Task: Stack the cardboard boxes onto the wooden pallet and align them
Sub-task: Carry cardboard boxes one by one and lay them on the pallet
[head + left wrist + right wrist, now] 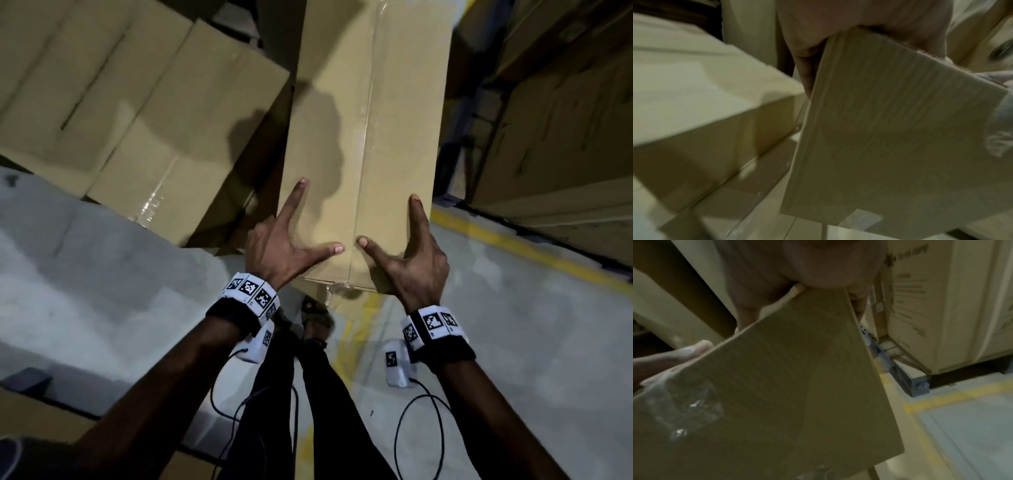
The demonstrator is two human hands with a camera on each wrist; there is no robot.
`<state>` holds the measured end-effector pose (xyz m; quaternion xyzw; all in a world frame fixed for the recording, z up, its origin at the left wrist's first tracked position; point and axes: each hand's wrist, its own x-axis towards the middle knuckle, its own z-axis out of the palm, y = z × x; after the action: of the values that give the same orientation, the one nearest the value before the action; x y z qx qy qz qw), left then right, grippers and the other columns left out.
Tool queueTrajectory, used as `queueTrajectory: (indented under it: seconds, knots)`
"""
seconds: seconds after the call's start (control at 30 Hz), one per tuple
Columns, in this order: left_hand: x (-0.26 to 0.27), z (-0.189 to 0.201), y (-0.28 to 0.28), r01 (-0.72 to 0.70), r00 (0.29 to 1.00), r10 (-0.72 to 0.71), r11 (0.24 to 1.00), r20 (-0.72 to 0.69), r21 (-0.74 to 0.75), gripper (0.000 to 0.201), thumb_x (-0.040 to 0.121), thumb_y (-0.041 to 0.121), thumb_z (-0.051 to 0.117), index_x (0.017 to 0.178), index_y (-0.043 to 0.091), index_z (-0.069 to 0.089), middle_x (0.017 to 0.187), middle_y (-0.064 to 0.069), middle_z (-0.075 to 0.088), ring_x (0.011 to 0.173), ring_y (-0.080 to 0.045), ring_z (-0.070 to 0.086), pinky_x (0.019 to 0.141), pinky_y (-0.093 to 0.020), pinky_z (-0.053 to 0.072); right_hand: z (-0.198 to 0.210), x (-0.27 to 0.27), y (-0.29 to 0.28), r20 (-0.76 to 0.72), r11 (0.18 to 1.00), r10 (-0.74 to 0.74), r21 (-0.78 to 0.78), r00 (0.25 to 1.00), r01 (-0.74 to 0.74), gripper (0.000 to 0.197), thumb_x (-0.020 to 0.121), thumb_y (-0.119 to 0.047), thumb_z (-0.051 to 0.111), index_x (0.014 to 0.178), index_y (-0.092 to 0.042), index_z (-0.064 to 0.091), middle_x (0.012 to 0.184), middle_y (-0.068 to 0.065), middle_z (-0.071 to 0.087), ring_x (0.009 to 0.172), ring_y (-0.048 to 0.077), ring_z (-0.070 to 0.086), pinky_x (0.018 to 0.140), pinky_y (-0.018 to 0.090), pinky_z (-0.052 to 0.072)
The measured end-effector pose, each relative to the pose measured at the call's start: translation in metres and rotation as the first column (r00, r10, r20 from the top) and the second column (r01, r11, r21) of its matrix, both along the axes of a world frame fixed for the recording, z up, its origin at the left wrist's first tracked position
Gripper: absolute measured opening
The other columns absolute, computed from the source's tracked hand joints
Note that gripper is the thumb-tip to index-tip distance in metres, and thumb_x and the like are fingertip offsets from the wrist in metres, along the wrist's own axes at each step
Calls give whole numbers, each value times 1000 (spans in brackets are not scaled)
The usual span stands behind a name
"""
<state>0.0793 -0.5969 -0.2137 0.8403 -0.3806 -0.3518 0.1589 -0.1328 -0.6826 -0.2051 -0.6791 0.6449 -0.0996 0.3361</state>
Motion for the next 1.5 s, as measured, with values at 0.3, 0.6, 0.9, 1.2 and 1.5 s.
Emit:
queueTrajectory:
  seconds: [0.3,0.6,0.9,1.2,1.5]
  knots:
    - [-29,188,33,-91,990,112,970,83,-224,122,64,84,75,160,55,6,151,-5,56,123,-36,62,105,-40,47,187,-17,9,58,978,147,-159,987,-137,112,64,-82,76,158,-54,20,154,0,52,139,27,51,111,40,42]
    - [-71,321,138,-207,923,305,907,233,-367,125,56,98,60,160,55,6,77,1,63,84,-26,65,97,-45,55,313,-40,83,111,931,305,-242,946,-272,109,67,-86,67,159,-54,18,154,-1,52,138,29,50,109,39,40]
    - [-168,363,314,-343,811,510,811,287,-475,123,54,101,58,157,60,5,114,-12,74,98,-28,70,94,-37,56,360,-104,224,138,829,501,-358,854,-429,109,66,-92,62,157,-59,12,152,4,54,136,33,52,109,45,42]
    - [-304,381,496,-556,666,703,691,249,-462,118,60,99,57,158,58,7,120,-9,73,100,-28,70,94,-35,53,391,-191,378,101,700,693,-329,714,-633,111,65,-92,63,157,-58,13,145,8,58,133,32,52,109,46,41]
    - [-447,392,624,-712,451,855,517,255,-475,120,52,109,41,157,60,11,83,1,69,80,-20,67,89,-40,58,395,-280,487,141,540,840,-313,524,-782,111,61,-96,62,153,-66,7,149,9,56,134,37,53,112,52,44]
